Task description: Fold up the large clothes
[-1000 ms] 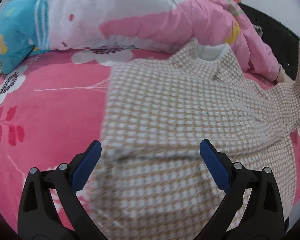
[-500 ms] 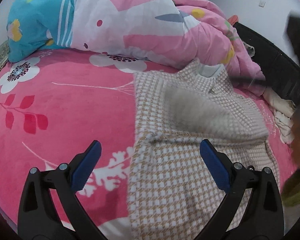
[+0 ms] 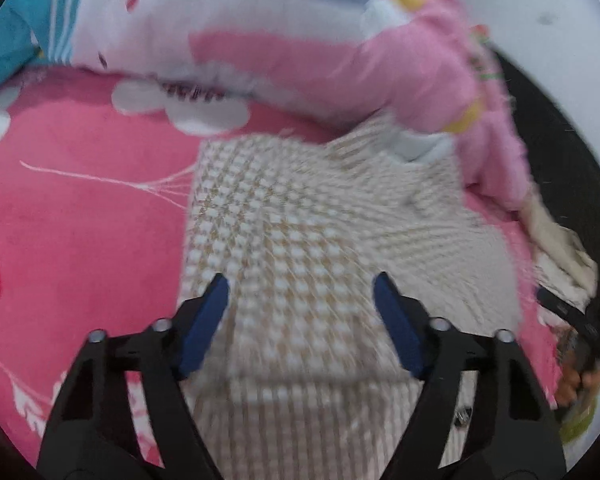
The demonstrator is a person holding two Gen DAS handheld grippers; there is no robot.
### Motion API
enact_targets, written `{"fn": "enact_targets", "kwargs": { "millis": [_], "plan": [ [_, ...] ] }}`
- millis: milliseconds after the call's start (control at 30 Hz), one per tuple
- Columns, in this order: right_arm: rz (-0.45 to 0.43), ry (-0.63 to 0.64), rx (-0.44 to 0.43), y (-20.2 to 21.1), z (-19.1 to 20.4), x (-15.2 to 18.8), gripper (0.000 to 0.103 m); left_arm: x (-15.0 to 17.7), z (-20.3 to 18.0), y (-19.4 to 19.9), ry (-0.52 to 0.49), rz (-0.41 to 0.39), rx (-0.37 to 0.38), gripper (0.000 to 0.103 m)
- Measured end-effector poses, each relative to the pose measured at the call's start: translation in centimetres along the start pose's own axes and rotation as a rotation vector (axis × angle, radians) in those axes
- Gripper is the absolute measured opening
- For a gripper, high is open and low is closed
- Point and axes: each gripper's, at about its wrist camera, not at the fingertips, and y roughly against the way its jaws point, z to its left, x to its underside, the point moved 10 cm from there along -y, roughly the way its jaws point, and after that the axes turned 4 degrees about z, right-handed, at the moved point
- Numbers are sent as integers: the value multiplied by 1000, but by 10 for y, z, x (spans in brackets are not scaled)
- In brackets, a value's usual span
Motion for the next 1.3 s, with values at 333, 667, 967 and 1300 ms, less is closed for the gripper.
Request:
{"fn": "enact_targets", "kwargs": {
  "millis": [333,667,967,1300],
  "plan": [
    [-24,-95,-81,-3,-56,16,61,-10,-9,-23,-106,65,-160,8],
    [-85,-92,-91,5,-58,6,61,-61,-49,47,-197,-123,-155,7],
    [-79,-41,49,6,-71,10,61,-20,47,-25,-91,19,-339,5],
    [-116,126,35,-2,6,-14,51,-8,-16,24,-176,-132,-126,25]
  ]
}}
